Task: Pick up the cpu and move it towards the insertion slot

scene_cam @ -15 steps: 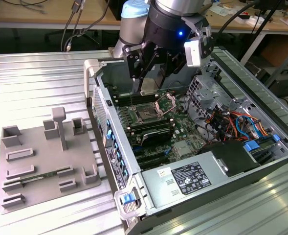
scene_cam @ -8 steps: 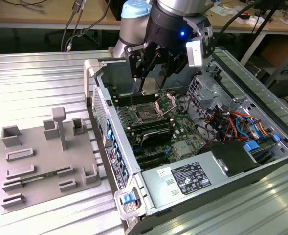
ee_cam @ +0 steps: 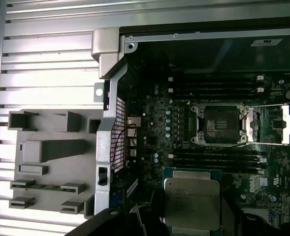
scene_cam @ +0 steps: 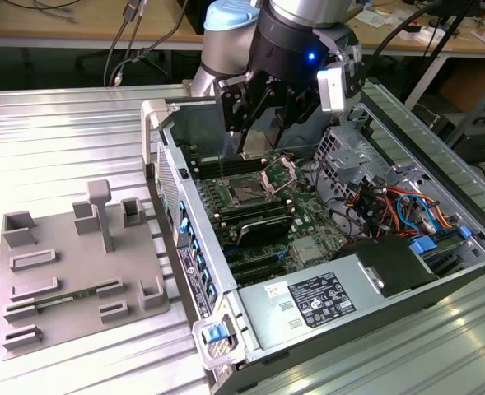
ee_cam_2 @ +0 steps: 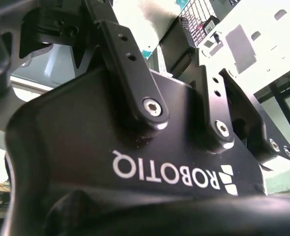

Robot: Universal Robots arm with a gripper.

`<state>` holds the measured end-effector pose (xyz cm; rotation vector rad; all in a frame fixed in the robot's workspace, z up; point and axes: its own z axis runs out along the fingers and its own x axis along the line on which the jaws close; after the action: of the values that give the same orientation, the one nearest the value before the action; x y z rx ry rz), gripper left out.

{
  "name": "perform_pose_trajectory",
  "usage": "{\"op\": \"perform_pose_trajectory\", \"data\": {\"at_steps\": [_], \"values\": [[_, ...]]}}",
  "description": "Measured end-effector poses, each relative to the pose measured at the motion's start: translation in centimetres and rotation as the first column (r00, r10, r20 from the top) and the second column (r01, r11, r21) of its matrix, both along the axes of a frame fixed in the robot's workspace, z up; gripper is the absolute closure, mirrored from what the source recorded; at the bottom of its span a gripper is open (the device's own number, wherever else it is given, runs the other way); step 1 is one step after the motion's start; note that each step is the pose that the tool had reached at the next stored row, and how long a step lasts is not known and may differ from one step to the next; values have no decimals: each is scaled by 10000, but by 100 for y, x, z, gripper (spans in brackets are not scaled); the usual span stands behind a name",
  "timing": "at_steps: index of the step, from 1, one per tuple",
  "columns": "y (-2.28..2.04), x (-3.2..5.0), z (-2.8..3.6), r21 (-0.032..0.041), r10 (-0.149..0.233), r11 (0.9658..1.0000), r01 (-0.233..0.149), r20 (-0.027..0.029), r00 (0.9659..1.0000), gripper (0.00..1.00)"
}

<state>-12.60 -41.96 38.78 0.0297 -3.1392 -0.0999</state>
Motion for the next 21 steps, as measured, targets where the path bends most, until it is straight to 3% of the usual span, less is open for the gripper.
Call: {"op": "perform_pose_trajectory", "data": {"at_steps": [21], "values": [[4,138,-6,0,0,10000,0,0,10000,45]]}}
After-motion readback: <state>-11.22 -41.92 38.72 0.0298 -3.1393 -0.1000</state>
